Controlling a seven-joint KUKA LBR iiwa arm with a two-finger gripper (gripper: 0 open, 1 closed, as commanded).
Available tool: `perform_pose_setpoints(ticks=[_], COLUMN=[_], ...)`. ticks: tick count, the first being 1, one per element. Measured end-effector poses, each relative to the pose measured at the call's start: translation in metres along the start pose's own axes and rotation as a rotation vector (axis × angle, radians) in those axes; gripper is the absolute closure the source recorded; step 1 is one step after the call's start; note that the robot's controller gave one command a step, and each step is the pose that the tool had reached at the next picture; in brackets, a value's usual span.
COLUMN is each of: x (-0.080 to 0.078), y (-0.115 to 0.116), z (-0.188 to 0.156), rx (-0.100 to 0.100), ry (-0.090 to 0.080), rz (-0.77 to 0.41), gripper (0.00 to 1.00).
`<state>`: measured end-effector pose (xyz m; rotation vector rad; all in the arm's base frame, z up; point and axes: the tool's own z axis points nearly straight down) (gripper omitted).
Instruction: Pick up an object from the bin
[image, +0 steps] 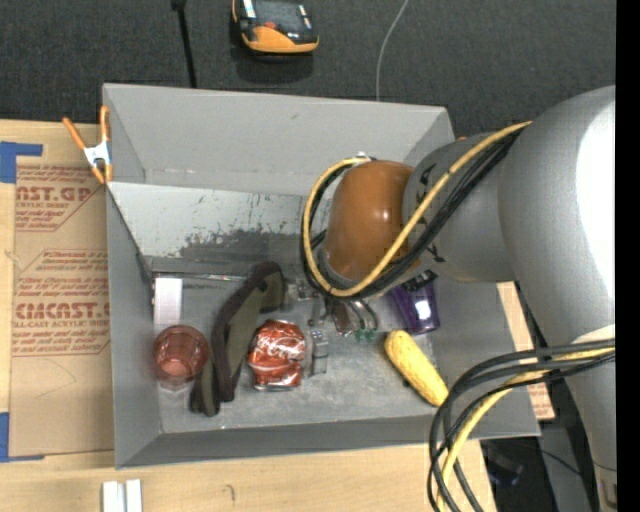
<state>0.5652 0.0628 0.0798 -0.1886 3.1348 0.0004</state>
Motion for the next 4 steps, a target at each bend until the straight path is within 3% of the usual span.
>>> perform_pose_setpoints(ticks=[1, 2, 3, 4], x=[0.010, 0.012, 0.012, -0.022], y=[0.016, 0.046, 0.046, 0.050], z=[0.005, 0.008, 0.008, -0.170], rx=[-0.001, 0.001, 0.001, -0.002], ry=[0.000, -0.003, -0.004, -0.011], rz=[0.086, 0.195, 0.194, 0.172], gripper=[0.00, 1.00, 1.00, 1.00])
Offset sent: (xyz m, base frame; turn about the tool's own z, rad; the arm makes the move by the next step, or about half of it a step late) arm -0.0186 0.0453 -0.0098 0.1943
